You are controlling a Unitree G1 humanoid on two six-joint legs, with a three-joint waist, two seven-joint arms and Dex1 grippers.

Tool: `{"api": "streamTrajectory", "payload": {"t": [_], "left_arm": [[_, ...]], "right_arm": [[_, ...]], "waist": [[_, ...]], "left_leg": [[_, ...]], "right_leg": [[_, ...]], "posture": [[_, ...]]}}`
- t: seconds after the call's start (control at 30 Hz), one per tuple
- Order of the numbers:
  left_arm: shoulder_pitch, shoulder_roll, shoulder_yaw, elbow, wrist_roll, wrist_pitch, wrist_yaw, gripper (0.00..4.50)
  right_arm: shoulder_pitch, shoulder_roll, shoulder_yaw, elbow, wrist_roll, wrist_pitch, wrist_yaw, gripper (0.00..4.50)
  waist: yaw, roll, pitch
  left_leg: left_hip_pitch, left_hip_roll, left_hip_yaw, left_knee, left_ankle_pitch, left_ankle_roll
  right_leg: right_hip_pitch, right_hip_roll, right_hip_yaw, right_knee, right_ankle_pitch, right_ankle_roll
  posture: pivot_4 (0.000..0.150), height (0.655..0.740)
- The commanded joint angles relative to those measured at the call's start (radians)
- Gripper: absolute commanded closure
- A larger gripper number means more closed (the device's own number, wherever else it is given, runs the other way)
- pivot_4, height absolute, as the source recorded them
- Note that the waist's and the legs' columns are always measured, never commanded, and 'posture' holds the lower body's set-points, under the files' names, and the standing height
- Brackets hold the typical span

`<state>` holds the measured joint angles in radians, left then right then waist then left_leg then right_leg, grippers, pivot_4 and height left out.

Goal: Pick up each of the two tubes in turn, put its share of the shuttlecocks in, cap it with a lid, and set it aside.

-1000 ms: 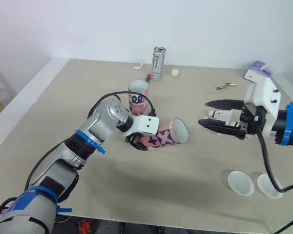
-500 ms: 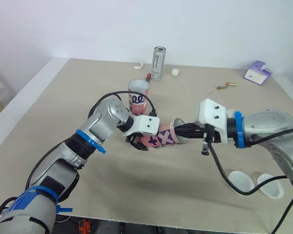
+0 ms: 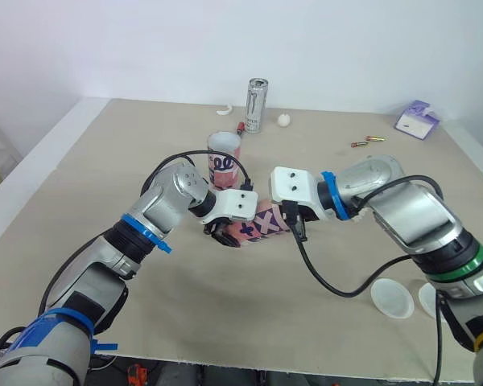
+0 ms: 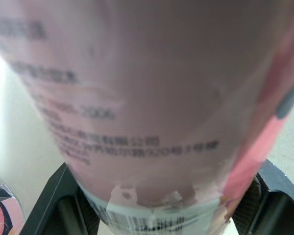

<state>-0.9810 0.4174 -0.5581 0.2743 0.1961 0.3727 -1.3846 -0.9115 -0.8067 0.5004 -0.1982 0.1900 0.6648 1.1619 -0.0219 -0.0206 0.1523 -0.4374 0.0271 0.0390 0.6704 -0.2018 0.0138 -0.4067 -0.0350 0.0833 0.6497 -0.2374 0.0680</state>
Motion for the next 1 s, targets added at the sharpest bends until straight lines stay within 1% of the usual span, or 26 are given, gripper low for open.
{"api": "streamTrajectory", "payload": {"t": [0.03, 0.27, 0.4, 0.53, 0.67, 0.8, 0.87, 1.0], "left_arm": [[0.010, -0.021, -0.026, -0.014, 0.008, -0.008, 0.009, 1.59], [0.019, -0.017, -0.021, -0.019, 0.013, -0.005, 0.007, 1.59], [0.016, -0.019, -0.019, -0.009, 0.014, -0.008, 0.007, 1.59], [0.017, -0.020, -0.019, -0.006, 0.016, -0.010, 0.006, 1.59], [0.019, -0.019, -0.019, -0.005, 0.017, -0.012, 0.004, 1.59], [0.020, -0.017, -0.020, -0.001, 0.015, -0.017, 0.004, 1.59], [0.021, -0.016, -0.020, 0.002, 0.015, -0.022, 0.004, 1.59], [0.032, -0.029, 0.003, 0.008, -0.013, -0.041, 0.016, 1.59]], "right_arm": [[-0.004, 0.040, 0.044, 0.045, -0.048, -0.032, 0.036, 4.42], [-0.006, 0.064, 0.016, 0.064, -0.074, -0.036, 0.082, 4.42], [-0.007, 0.047, -0.044, 0.046, -0.054, -0.019, 0.102, 4.42], [-0.003, -0.001, -0.157, -0.009, 0.015, 0.040, 0.120, 4.42], [0.053, -0.093, -0.274, -0.088, 0.092, 0.090, 0.135, 4.42], [0.111, -0.139, -0.388, -0.140, 0.169, 0.146, 0.111, 4.42], [0.151, -0.170, -0.463, -0.160, 0.208, 0.175, 0.103, 4.42], [0.278, -0.217, -0.667, -0.193, 0.299, 0.243, 0.064, 4.42]], "waist": [[0.000, 0.000, 0.000], [0.000, 0.001, -0.001], [0.000, 0.001, -0.001], [0.004, 0.001, -0.001], [0.010, 0.001, 0.000], [0.009, 0.000, 0.000], [0.010, 0.000, 0.000], [0.013, 0.000, 0.000]], "left_leg": [[0.000, 0.001, 0.000, 0.000, 0.000, 0.000], [0.003, 0.004, 0.000, -0.001, 0.001, 0.000], [0.003, 0.004, 0.000, -0.001, 0.001, 0.000], [0.000, 0.003, 0.000, 0.000, 0.001, 0.000], [-0.003, -0.003, 0.002, -0.001, 0.001, 0.001], [-0.005, -0.006, 0.002, -0.001, -0.001, 0.003], [-0.006, -0.006, 0.000, -0.001, -0.001, 0.003], [-0.006, -0.007, 0.000, -0.001, -0.001, 0.003]], "right_leg": [[0.000, 0.001, 0.000, 0.000, 0.001, -0.001], [-0.001, 0.007, -0.001, 0.002, 0.004, -0.006], [-0.001, 0.006, 0.000, 0.002, 0.004, -0.005], [-0.002, 0.002, 0.000, 0.001, 0.003, -0.005], [-0.002, -0.006, 0.000, 0.000, 0.002, -0.004], [-0.002, -0.010, -0.001, -0.002, 0.000, -0.001], [-0.002, -0.010, -0.002, -0.002, -0.001, -0.001], [-0.001, -0.010, -0.002, -0.002, -0.001, -0.001]], "posture": [[0.150, 0.7400], [0.150, 0.7400], [0.150, 0.7400], [0.150, 0.7400], [0.150, 0.7400], [0.150, 0.7400], [0.150, 0.7400], [0.150, 0.7400]]}}
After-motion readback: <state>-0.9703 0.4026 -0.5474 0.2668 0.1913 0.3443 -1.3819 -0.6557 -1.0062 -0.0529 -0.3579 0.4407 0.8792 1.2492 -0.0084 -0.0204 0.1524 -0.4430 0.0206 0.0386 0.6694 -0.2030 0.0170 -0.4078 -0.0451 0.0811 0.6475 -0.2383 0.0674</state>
